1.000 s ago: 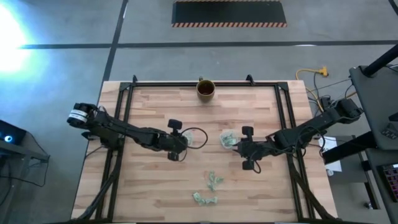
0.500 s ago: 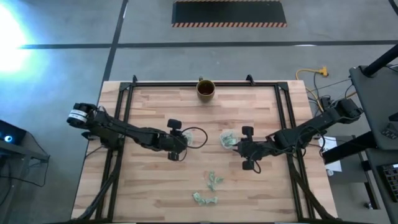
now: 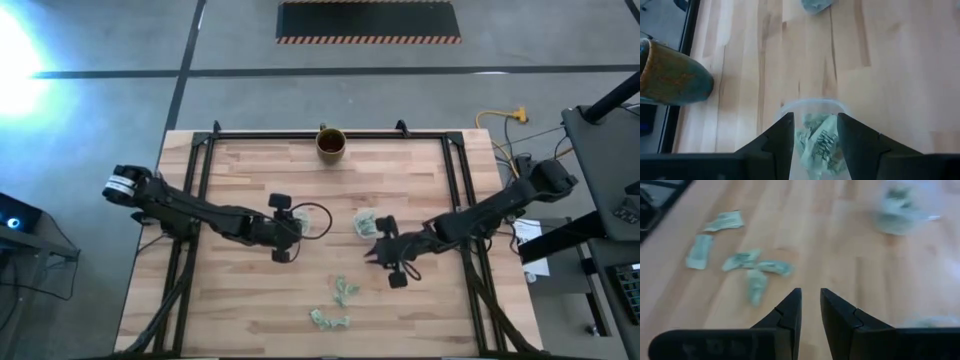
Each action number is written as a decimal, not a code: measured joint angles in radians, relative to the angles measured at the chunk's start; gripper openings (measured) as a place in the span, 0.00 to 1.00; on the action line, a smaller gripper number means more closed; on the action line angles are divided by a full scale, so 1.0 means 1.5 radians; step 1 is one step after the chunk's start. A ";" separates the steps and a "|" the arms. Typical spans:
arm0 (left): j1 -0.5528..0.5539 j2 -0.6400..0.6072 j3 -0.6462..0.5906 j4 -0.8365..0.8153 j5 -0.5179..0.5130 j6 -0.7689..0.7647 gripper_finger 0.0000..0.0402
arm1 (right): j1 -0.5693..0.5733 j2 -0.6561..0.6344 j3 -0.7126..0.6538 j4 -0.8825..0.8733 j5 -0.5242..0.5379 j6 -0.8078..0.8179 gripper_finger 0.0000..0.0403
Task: Pick and place Stevia / Truvia into bins
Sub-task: Put the white stevia packet into the right transparent container
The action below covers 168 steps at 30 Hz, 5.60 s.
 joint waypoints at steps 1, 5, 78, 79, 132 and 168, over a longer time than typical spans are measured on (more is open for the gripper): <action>-0.003 -0.007 0.000 -0.010 0.000 -0.002 0.33 | 0.000 0.012 0.000 0.013 -0.014 0.002 0.15; -0.015 -0.036 -0.002 -0.020 0.001 -0.015 0.33 | 0.001 0.066 0.000 0.065 -0.035 0.010 0.15; -0.022 -0.058 -0.016 -0.011 0.001 -0.038 0.33 | -0.013 0.323 0.114 0.174 -0.064 -0.071 0.34; -0.022 -0.058 -0.015 -0.011 0.001 -0.038 0.33 | -0.014 0.323 0.114 0.174 -0.064 -0.071 0.34; -0.026 -0.059 -0.016 -0.018 0.001 -0.042 0.33 | -0.034 0.173 0.145 -0.098 0.211 -0.107 0.02; -0.026 -0.059 -0.016 0.001 0.000 -0.037 0.33 | -0.073 0.085 0.101 -0.265 0.288 0.039 0.34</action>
